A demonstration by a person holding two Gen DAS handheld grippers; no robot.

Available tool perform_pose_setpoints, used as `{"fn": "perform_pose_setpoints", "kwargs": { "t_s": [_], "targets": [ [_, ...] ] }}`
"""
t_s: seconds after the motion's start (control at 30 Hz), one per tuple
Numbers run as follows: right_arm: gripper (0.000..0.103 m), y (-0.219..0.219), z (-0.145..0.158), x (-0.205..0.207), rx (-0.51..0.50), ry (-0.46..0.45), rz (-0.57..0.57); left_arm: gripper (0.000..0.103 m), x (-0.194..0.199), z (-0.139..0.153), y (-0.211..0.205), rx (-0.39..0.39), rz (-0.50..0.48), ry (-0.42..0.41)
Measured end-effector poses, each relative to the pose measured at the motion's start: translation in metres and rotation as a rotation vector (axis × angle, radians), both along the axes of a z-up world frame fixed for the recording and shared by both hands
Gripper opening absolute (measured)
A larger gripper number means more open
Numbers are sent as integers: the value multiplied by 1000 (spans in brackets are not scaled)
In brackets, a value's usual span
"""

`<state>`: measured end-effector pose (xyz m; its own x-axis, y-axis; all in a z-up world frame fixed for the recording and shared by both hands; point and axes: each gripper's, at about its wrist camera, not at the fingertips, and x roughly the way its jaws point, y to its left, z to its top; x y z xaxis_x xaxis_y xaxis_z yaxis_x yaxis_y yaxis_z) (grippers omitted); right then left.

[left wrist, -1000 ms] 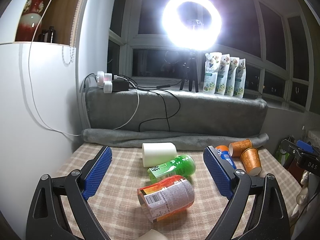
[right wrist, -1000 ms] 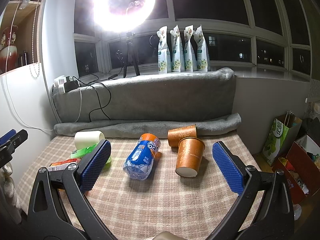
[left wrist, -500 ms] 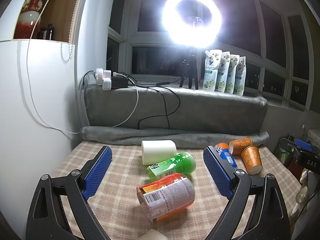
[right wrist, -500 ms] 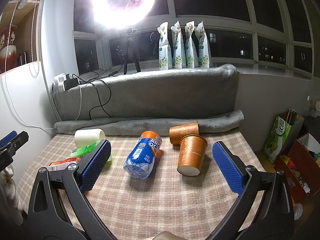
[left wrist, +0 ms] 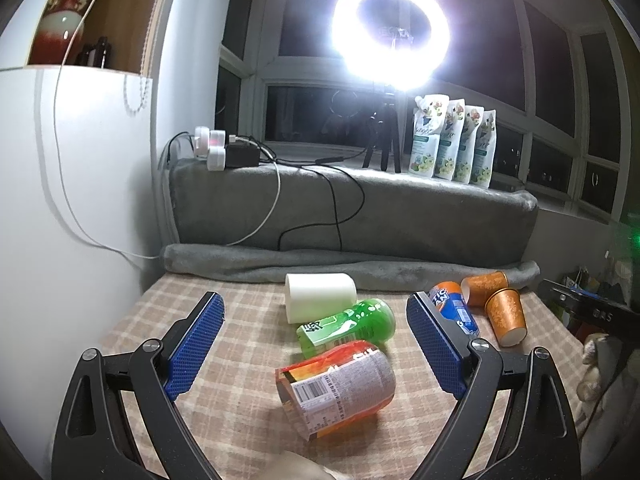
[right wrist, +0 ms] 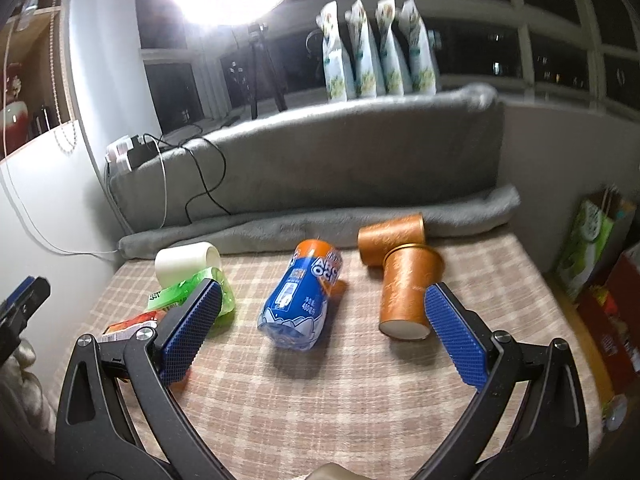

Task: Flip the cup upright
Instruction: 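Move the right tool to the blue ARCTIC OCEAN bottle and close on it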

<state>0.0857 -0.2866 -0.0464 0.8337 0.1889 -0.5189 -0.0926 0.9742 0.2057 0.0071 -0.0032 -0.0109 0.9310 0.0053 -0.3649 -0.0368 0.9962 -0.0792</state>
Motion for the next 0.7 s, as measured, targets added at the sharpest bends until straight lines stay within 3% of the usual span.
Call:
{"fn": "perform_pose_setpoints", "kwargs": {
  "t_s": [0.1,0.23,0.4,0.7],
  "targets": [
    [103,0,-9,19,32,62,25,93,0,-4,5,-15,-7,23],
    [91,6,-23,49,89,165,81,93,0,-10,13,-42,-11,55],
    [86,22,-42,85,113,295,131,93,-3,-13,20,-65,-11,75],
    [74,23,-75,139,212,496,116,93,-6,-16,26,-87,-19,97]
  ]
}}
